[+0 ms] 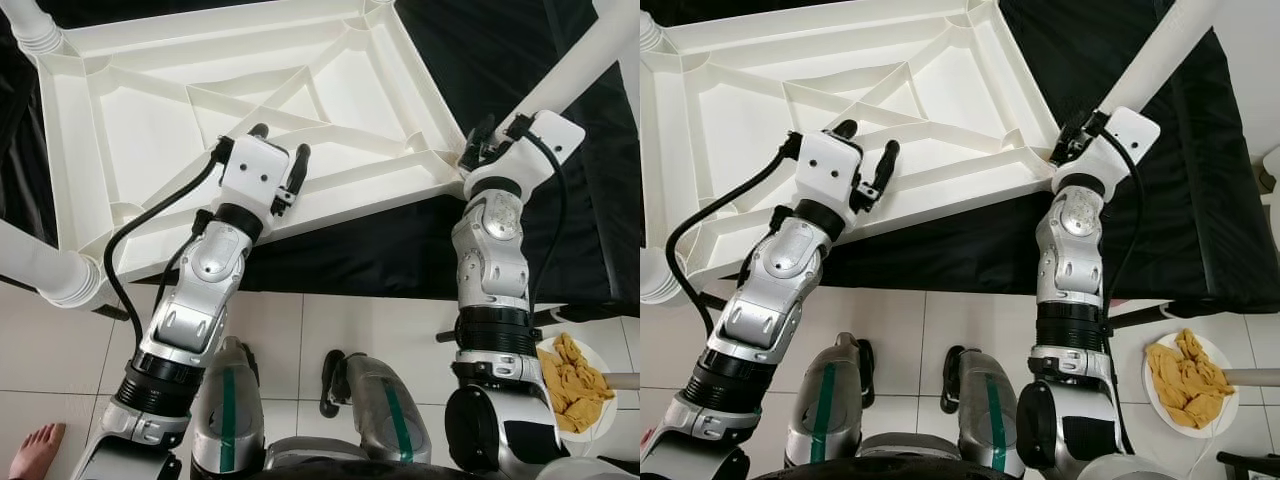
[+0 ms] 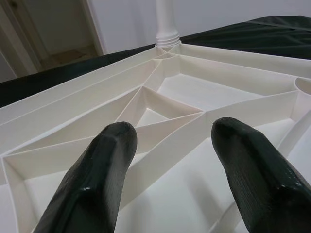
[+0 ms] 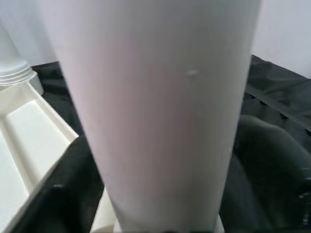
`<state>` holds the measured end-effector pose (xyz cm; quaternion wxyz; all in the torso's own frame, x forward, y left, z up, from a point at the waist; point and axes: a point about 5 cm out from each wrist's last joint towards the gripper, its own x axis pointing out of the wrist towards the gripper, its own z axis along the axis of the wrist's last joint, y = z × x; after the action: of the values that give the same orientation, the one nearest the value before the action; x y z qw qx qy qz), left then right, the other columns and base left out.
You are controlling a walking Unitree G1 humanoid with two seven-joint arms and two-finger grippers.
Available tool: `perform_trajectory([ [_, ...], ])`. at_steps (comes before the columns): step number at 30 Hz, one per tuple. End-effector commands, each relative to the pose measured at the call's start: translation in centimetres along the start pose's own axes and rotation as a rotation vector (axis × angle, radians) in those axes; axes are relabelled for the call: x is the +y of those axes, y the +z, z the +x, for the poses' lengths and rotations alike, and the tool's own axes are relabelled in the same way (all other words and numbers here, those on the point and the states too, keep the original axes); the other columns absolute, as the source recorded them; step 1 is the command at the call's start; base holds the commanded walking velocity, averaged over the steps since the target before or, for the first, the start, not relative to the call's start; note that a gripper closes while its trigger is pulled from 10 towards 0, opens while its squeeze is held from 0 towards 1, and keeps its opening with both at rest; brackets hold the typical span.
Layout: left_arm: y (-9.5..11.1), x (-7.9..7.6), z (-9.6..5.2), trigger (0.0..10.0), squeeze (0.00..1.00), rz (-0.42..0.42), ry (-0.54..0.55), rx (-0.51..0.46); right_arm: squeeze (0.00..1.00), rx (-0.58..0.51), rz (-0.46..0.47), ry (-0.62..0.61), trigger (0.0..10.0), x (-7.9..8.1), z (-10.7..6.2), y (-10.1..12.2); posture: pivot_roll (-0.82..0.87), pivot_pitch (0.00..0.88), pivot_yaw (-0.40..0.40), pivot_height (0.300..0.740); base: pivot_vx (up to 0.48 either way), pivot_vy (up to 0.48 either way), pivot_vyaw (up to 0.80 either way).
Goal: Building children table
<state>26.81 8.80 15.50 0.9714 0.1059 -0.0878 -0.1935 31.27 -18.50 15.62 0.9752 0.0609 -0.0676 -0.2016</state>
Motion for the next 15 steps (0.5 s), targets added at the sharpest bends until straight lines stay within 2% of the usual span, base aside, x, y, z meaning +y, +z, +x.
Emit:
perform_trajectory([
  [1, -0.28, -0.59, -0.08, 10.0, 0.00, -0.008, -0.049, 0.008, 1.00, 0.002, 0.004, 0.016, 10.0, -0.20, -0.15, -0.25, 0.15, 0.062, -0.085, 0.740, 0.000, 0.000, 0.00],
  [4, -0.29, -0.62, -0.08, 10.0, 0.00, -0.009, -0.049, 0.009, 1.00, -0.005, 0.008, 0.032, 10.0, -0.23, -0.11, -0.16, 0.14, 0.064, -0.087, 0.740, 0.000, 0.000, 0.00],
  [5, -0.30, -0.70, -0.10, 10.0, 0.00, -0.010, -0.050, 0.010, 0.77, 0.016, 0.002, 0.096, 10.0, -0.09, 0.08, -0.32, 0.14, 0.066, -0.087, 0.740, 0.000, 0.000, 0.00],
  [6, -0.30, -0.70, -0.10, 10.0, 0.00, -0.010, -0.050, 0.010, 0.77, 0.016, 0.002, 0.096, 10.0, -0.09, 0.08, -0.32, 0.14, 0.066, -0.087, 0.740, 0.000, 0.000, 0.00],
  [7, -0.31, -0.74, -0.12, 10.0, 0.00, -0.011, -0.051, 0.011, 0.00, 0.033, 0.004, 0.143, 10.0, 0.04, 0.17, -0.48, 0.14, 0.068, -0.086, 0.740, 0.000, 0.000, 0.00],
  [9, -0.32, -0.76, -0.13, 10.0, 0.00, -0.012, -0.051, 0.011, 0.00, 0.038, 0.008, 0.157, 10.0, 0.08, 0.18, -0.52, 0.14, 0.068, -0.086, 0.740, 0.000, 0.000, 0.00],
  [13, -0.32, -0.71, -0.11, 10.0, 0.00, -0.013, -0.050, 0.011, 0.00, 0.037, 0.018, 0.289, 10.0, 0.12, 0.29, -0.37, 0.13, 0.069, -0.082, 0.740, 0.000, 0.000, 0.00],
  [15, -0.32, -0.71, -0.11, 10.0, 0.00, -0.013, -0.050, 0.011, 0.00, 0.037, 0.018, 0.289, 10.0, 0.12, 0.29, -0.37, 0.13, 0.069, -0.082, 0.740, 0.000, 0.000, 0.00],
])
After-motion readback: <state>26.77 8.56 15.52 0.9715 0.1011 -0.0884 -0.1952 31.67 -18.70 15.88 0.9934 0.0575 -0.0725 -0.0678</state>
